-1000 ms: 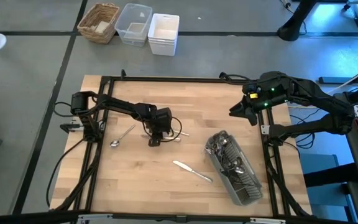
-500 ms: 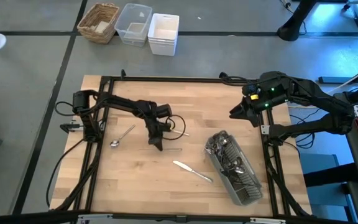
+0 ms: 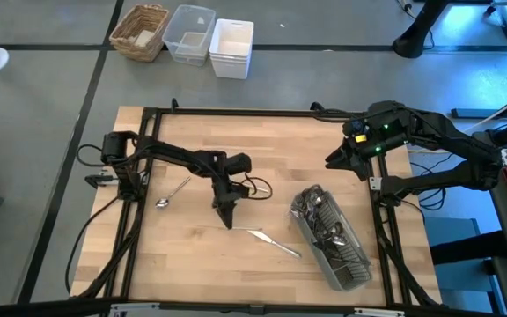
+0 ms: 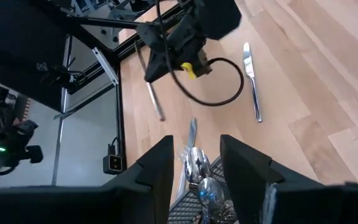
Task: Sort silverware
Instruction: Put the silver table knife into the gray silverware basket
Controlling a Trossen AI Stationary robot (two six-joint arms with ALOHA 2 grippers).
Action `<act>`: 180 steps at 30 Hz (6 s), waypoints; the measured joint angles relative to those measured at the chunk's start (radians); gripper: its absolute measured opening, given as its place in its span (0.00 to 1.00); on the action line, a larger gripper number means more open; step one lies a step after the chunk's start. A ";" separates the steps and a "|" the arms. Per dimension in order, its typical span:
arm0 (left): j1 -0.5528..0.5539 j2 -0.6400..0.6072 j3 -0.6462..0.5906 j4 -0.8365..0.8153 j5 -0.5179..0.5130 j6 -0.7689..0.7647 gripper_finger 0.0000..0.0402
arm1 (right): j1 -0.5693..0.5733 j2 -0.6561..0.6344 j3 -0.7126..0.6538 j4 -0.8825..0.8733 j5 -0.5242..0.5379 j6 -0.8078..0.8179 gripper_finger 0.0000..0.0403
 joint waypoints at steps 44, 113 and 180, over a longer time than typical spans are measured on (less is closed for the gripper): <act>-0.119 -0.002 0.226 0.963 -1.010 -0.474 0.10 | 0.000 0.000 0.000 0.019 -0.109 -0.082 0.33; -0.123 -0.002 0.225 0.782 -1.186 -1.079 0.11 | 0.000 0.261 0.000 0.018 -0.096 -1.260 0.33; -0.112 -0.500 0.180 0.308 -1.255 0.629 0.11 | -0.001 0.272 0.182 -0.052 -0.100 -0.750 0.06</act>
